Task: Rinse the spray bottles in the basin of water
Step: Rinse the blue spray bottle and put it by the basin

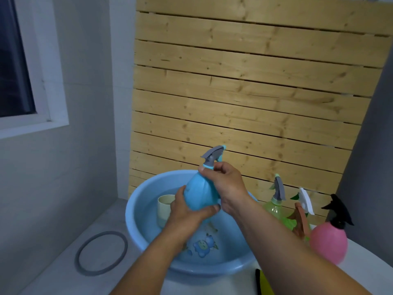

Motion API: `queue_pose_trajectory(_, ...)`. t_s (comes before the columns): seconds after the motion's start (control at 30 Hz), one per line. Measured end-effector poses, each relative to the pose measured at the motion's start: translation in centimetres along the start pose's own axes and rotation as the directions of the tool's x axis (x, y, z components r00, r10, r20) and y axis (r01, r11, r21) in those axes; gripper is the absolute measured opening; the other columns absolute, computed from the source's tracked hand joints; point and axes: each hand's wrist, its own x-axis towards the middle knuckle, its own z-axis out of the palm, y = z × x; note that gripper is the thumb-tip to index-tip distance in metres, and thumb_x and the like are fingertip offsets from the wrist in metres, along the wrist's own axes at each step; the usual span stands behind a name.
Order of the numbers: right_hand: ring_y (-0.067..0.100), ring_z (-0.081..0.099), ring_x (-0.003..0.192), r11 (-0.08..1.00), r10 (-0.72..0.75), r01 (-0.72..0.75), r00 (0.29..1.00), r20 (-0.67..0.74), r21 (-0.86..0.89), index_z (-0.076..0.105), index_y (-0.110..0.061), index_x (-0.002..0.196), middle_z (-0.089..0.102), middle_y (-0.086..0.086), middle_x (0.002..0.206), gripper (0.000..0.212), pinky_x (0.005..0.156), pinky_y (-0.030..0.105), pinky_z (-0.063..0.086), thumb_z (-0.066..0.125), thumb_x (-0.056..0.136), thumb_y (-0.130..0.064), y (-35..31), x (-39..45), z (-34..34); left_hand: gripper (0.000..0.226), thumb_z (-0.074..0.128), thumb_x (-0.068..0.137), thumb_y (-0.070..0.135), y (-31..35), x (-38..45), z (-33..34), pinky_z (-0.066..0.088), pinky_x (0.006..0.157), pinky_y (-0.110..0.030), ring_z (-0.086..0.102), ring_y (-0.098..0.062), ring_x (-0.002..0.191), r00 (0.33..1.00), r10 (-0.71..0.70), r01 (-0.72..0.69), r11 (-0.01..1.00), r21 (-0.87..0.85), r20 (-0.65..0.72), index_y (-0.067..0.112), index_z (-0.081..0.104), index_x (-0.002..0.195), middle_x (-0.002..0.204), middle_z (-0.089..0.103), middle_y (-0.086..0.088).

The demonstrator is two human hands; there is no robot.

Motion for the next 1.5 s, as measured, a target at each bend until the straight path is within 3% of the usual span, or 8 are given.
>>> queue_pose_trajectory(0.1,0.014,0.069,0.074,0.997,-0.044,0.026,0.959,0.281,0.069,0.068,-0.012,0.098,0.072,-0.001,0.081,0.016,0.061,0.024,0.055,0.074,0.084,-0.016,-1.1,0.2,-2.3,0.08,0.087,0.059,0.035,1.1,0.8,-3.5,0.051,0.099,-0.05,0.066,-0.027,0.113,0.93,-0.091,0.187,0.952,-0.244,0.356,0.039,0.054,0.131,0.126,0.066,-0.003)
queue_pose_trajectory(0.23,0.017,0.066,0.091,0.988,-0.015,-0.057,0.884,0.467,0.14,0.068,-0.006,0.113,0.071,0.006,0.101,0.038,0.087,0.036,0.054,0.069,0.081,-0.027,-1.3,0.3,-3.4,0.07,0.083,0.07,0.014,1.9,1.3,-4.8,0.052,0.097,-0.049,0.064,-0.032,0.116,0.819,-0.091,0.209,0.967,-0.146,0.567,0.03,0.055,0.133,0.126,0.066,-0.011)
queue_pose_trajectory(0.5,0.008,0.07,0.075,0.973,-0.138,0.179,0.956,0.259,-0.143,0.074,-0.012,0.093,0.076,-0.002,0.083,0.015,0.063,0.021,0.053,0.069,0.09,-0.026,-0.9,-0.4,-2.8,0.087,0.097,0.045,0.035,0.8,0.6,-1.9,0.054,0.064,-0.017,0.064,-0.001,0.09,0.986,0.089,-0.111,0.982,0.155,0.143,0.043,0.048,0.117,0.108,0.063,0.014)
queue_pose_trajectory(0.77,0.017,0.07,0.084,0.937,-0.148,0.151,0.988,0.032,-0.315,0.074,-0.018,0.098,0.075,-0.002,0.087,0.024,0.078,0.037,0.057,0.069,0.087,-0.039,-0.3,-0.5,-1.6,0.102,0.082,0.047,0.065,0.3,-0.1,1.5,0.044,0.089,-0.04,0.06,-0.023,0.107,0.948,0.238,-0.058,0.782,0.621,-0.211,0.037,0.029,0.13,0.102,0.057,0.012)
queue_pose_trajectory(0.87,0.017,0.071,0.082,0.938,-0.138,0.146,0.989,0.049,-0.315,0.075,-0.017,0.092,0.075,-0.001,0.084,0.022,0.075,0.036,0.056,0.072,0.085,-0.038,-0.6,-0.7,-2.1,0.106,0.082,0.045,0.067,0.1,-0.2,1.6,0.045,0.091,-0.042,0.058,-0.023,0.109,0.96,0.224,-0.078,0.788,0.611,-0.166,0.036,0.027,0.131,0.113,0.061,0.009)
queue_pose_trajectory(1.07,0.019,0.067,0.073,0.904,-0.191,0.202,0.979,0.068,-0.376,0.075,-0.014,0.09,0.073,0.004,0.082,0.018,0.071,0.038,0.055,0.075,0.083,-0.031,-1.6,-1.4,-4.4,0.109,0.091,0.047,0.042,-0.5,-0.4,0.3,0.049,0.097,-0.042,0.052,-0.01,0.12,0.948,0.158,-0.273,0.85,0.45,0.277,0.049,0.026,0.134,0.128,0.05,0.022)
queue_pose_trajectory(1.23,0.015,0.064,0.07,0.893,-0.201,0.2,0.979,0.04,-0.403,0.072,-0.018,0.088,0.068,-0.001,0.077,0.012,0.064,0.029,0.049,0.074,0.085,-0.029,-2.3,-2.0,-6.2,0.08,0.066,0.078,0.006,-0.4,-0.8,2.3,0.052,0.092,-0.041,0.058,-0.015,0.107,0.947,0.195,-0.296,0.84,0.455,0.256,0.055,0.026,0.126,0.114,0.054,0.015)
queue_pose_trajectory(1.5,0.014,0.058,0.069,0.888,-0.21,0.167,0.976,-0.054,-0.428,0.071,-0.017,0.088,0.066,0.0,0.078,0.013,0.06,0.028,0.043,0.073,0.087,-0.029,-4.7,-4.7,-11.8,0.079,0.056,0.093,0.019,-1.4,-2.2,6.6,0.039,0.101,-0.035,0.046,-0.031,0.13,0.959,0.078,-0.24,0.741,0.627,0.274,0.037,0.008,0.154,0.144,0.045,-0.01)
